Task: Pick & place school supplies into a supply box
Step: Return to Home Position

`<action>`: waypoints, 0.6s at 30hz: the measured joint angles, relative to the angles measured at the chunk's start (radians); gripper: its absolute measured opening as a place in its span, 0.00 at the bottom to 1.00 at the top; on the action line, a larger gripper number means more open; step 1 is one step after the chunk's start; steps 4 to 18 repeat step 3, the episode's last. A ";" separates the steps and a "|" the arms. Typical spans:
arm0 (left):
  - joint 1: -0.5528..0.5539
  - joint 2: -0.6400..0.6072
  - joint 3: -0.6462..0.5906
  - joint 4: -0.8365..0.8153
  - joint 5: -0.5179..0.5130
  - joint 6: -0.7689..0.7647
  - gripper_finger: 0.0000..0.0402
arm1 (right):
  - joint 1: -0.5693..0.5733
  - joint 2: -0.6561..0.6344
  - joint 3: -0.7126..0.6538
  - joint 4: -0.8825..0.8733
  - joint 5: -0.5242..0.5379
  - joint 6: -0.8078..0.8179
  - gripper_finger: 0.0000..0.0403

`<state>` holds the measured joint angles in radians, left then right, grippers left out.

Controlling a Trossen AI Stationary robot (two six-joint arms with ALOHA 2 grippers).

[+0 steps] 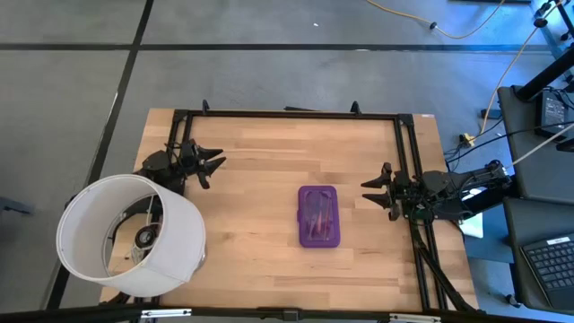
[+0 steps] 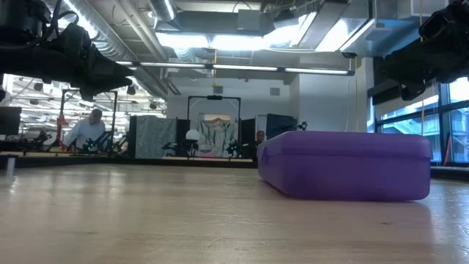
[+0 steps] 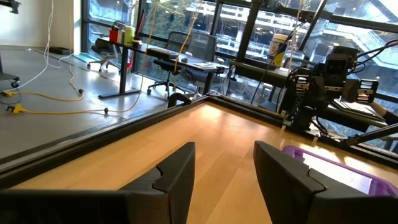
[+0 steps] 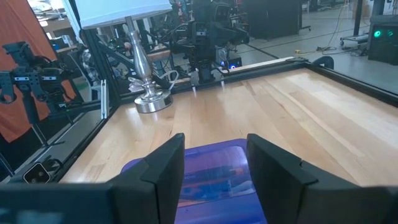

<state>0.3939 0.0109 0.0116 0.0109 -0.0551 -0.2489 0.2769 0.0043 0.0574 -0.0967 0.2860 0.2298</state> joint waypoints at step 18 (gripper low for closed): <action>0.000 0.000 0.000 0.000 0.000 0.000 0.39 | 0.000 0.000 0.000 0.000 0.000 -0.001 0.44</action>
